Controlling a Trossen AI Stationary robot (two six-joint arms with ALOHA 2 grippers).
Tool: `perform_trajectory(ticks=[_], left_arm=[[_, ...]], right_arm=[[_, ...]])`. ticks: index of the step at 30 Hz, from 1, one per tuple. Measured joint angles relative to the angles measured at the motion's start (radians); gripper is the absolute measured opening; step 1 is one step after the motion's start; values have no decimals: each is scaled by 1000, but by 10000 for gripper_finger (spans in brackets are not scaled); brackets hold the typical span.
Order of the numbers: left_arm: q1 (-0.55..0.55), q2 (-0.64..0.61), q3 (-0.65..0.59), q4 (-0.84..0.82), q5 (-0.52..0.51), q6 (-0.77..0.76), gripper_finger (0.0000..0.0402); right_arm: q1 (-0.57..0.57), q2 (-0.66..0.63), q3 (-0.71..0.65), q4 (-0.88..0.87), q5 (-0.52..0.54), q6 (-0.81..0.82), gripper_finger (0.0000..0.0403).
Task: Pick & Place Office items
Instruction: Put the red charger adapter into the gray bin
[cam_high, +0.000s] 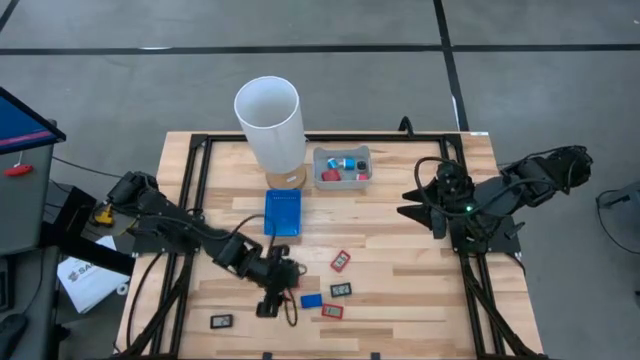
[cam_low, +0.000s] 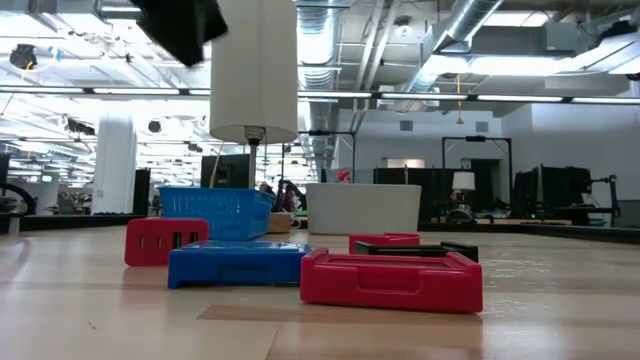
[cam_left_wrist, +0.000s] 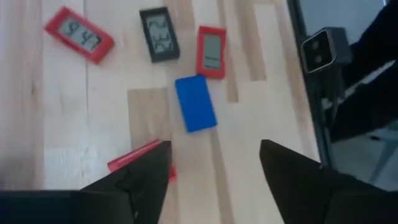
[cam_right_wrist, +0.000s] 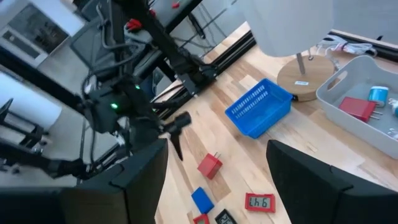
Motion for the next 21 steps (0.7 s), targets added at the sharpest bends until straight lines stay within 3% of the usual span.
perform_trajectory(ticks=[4,9,14,21], left_arm=[[54,0,-45,-14,124,108,281],[99,-5,-62,-21,246,410,309],[131,-5,-63,-39,238,735,315],[191,-5,-143,63,205,906,315]], right_arm=[[0,0,0,1,41,27,265],[0,0,0,4,69,61,265],[1,1,0,4,102,104,265],[2,12,0,6,157,156,265]])
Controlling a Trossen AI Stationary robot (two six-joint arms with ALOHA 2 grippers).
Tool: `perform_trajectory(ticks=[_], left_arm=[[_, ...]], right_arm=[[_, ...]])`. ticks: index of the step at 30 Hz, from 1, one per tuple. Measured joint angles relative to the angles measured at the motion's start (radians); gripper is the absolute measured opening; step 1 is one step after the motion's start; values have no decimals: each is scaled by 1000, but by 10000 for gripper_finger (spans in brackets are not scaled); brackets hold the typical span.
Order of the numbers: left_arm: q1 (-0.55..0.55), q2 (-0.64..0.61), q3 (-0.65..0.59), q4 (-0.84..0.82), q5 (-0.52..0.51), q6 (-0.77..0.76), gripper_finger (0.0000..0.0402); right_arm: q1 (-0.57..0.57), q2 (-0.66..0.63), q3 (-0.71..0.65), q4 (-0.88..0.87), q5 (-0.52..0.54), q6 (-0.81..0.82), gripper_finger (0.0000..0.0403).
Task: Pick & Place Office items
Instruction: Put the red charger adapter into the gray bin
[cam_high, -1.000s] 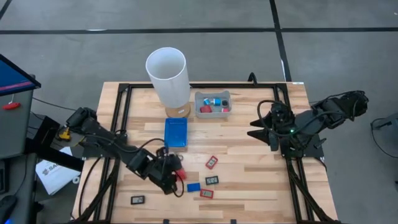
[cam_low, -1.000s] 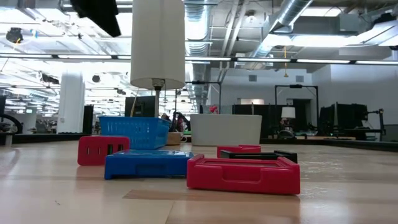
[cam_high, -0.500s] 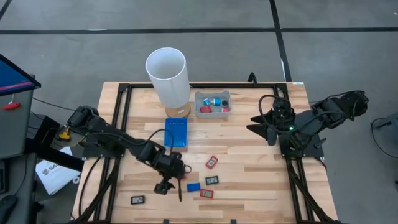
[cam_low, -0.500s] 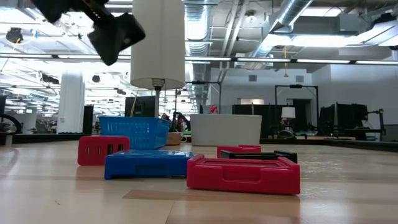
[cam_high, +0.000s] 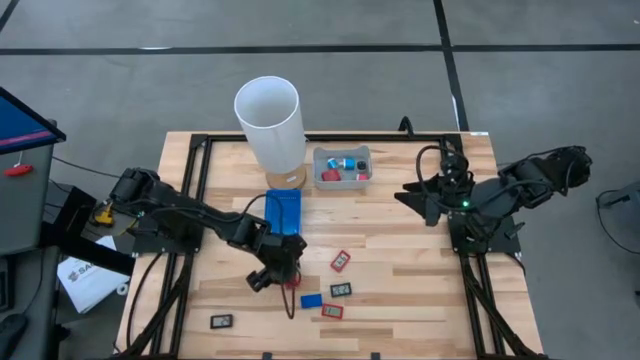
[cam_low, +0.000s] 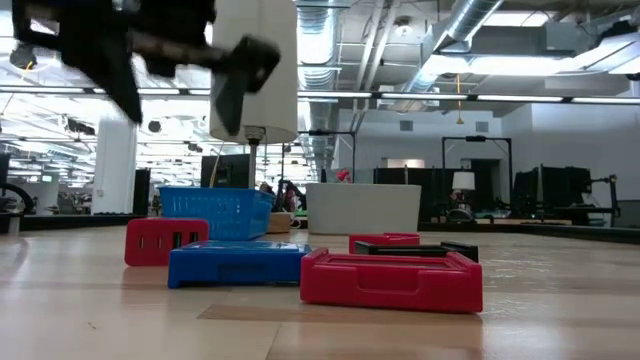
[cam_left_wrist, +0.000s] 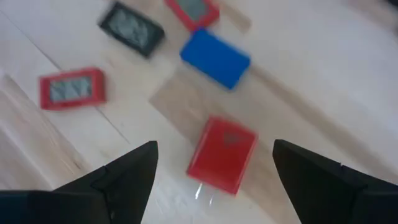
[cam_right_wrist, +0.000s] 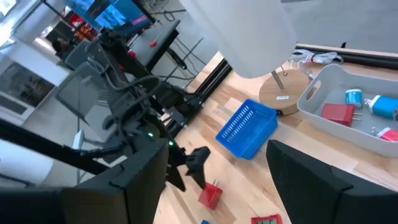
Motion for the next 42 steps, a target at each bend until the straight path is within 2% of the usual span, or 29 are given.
perform_trajectory(ticks=[9,17,25,36,42], left_arm=[[-14,0,-139,86,-5,114,326],[-24,0,-220,274,-33,145,325],[-21,11,-258,354,-38,148,319],[-19,124,-259,421,-34,137,314],[-2,106,-262,407,-67,58,273]], right_arm=[[-2,23,-1,2,18,71,265],[-2,42,0,4,35,107,265],[-2,64,0,3,37,135,265],[-2,72,0,3,37,169,265],[-1,72,0,3,35,179,265]])
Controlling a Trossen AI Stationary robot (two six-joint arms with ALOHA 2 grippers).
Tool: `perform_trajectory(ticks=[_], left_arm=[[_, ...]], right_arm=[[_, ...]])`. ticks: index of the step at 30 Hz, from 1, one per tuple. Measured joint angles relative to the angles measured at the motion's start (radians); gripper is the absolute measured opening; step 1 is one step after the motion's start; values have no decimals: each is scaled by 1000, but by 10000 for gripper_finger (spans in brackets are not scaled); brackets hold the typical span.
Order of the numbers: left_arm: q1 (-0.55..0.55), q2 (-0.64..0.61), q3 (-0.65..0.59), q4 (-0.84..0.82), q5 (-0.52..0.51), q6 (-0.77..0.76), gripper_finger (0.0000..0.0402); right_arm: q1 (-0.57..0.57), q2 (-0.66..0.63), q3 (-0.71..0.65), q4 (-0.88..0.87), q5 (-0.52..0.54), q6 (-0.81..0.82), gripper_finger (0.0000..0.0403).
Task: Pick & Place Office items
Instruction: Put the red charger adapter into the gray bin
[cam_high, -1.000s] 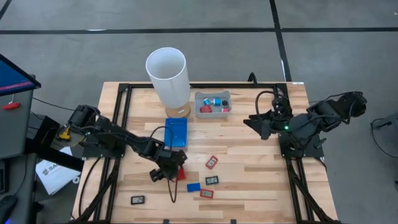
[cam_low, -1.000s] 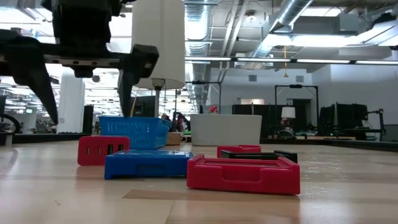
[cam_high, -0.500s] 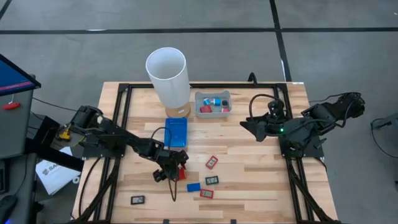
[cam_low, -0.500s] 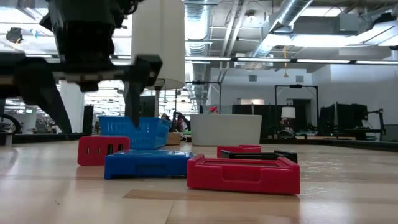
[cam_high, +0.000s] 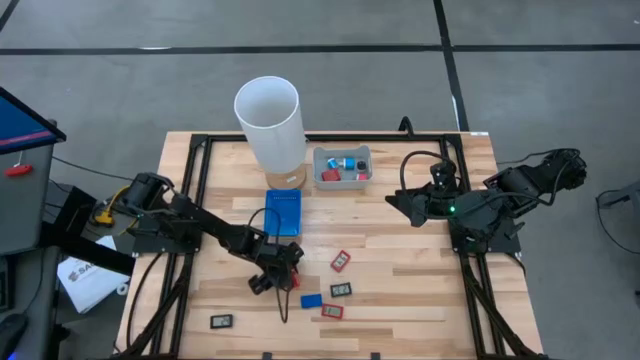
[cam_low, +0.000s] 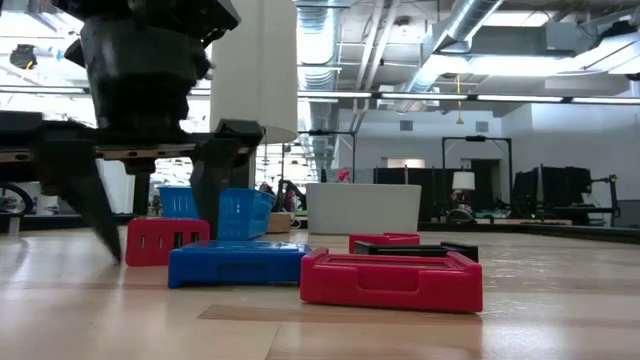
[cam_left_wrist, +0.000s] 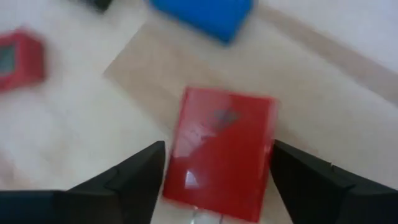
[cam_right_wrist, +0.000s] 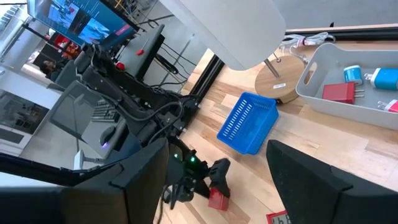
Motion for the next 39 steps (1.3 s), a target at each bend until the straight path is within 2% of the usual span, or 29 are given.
perform_trajectory(ticks=[6,11,14,20,24,28,34,39], left_arm=[[56,-67,-1,-90,-40,-86,205],[102,-179,-2,-94,-25,-204,201],[136,-278,-1,-64,15,-360,204],[194,-484,-1,28,104,-776,212],[183,-558,1,142,136,-1019,211],[148,-563,1,325,136,-1203,215],[97,-532,1,574,59,-1351,212],[65,-529,1,622,-2,-1411,212]], right_arm=[[-2,0,0,-2,1,-8,265],[-2,0,0,1,2,-59,265],[-2,0,0,16,2,-123,265],[1,11,0,188,-15,-436,265],[-4,37,1,308,-117,-687,265],[-13,84,1,418,-238,-904,265],[1,162,0,547,-376,-1204,265],[5,184,0,594,-416,-1204,265]])
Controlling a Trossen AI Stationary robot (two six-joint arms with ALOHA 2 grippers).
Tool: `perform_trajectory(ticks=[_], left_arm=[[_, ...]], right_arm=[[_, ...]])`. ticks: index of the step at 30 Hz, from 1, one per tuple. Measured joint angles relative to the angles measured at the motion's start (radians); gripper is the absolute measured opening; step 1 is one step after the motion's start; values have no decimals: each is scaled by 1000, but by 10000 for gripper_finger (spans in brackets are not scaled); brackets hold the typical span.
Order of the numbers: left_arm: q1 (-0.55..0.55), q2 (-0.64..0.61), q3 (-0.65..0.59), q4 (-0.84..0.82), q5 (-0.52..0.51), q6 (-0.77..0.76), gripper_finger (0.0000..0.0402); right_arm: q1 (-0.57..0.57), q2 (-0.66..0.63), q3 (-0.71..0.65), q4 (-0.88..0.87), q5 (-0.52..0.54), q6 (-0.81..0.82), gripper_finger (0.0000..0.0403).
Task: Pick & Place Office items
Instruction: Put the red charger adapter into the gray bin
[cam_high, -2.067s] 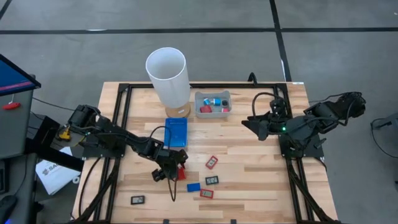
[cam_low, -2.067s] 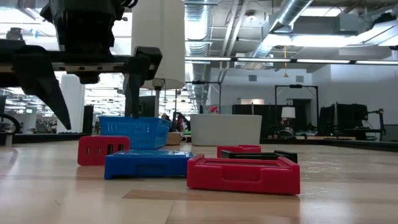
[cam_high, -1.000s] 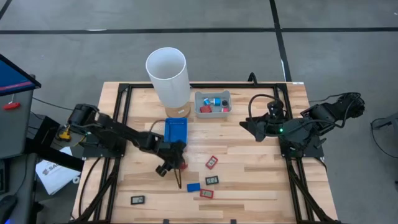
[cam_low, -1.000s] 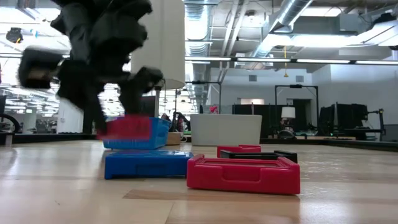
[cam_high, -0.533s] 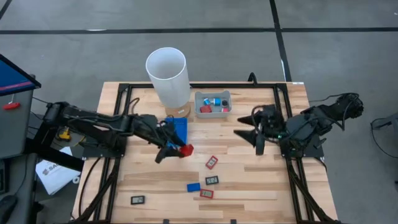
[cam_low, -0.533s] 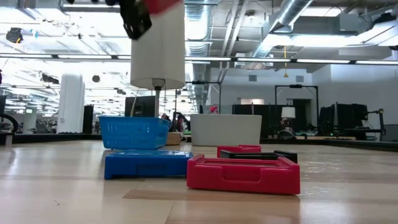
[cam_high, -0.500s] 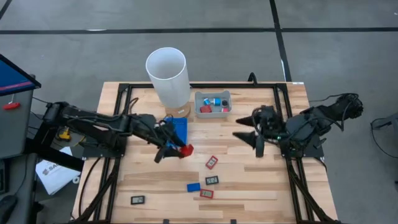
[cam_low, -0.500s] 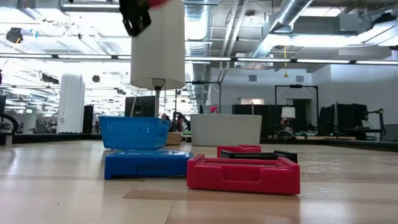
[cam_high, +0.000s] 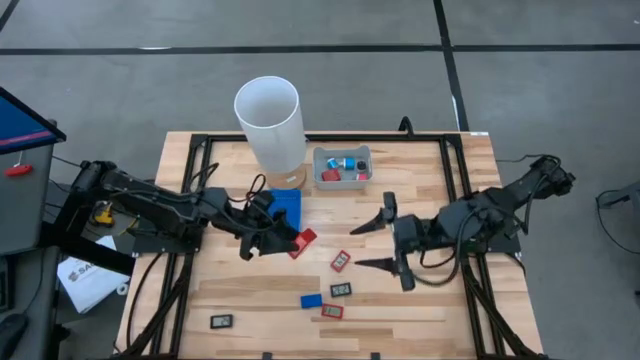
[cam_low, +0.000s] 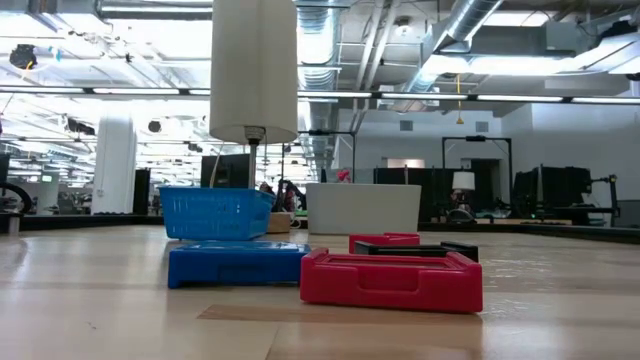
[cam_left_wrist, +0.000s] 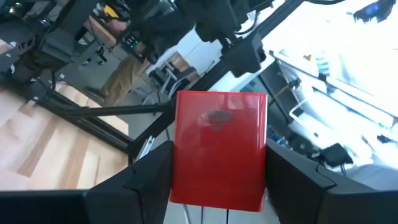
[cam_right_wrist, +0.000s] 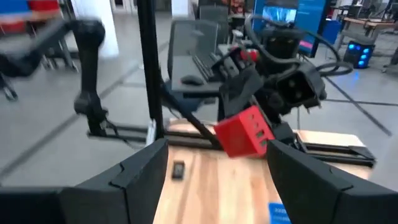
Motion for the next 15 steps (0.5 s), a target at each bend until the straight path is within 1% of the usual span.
perform_trajectory(ticks=[5,10,15], left_arm=[[-27,14,8,37,-64,-30,211],[-54,68,42,58,-71,-31,211],[-82,104,73,64,-70,-43,211]], right_arm=[[-38,24,0,88,-73,25,265],[-96,79,0,158,-205,28,265],[-130,129,26,166,-308,16,265]])
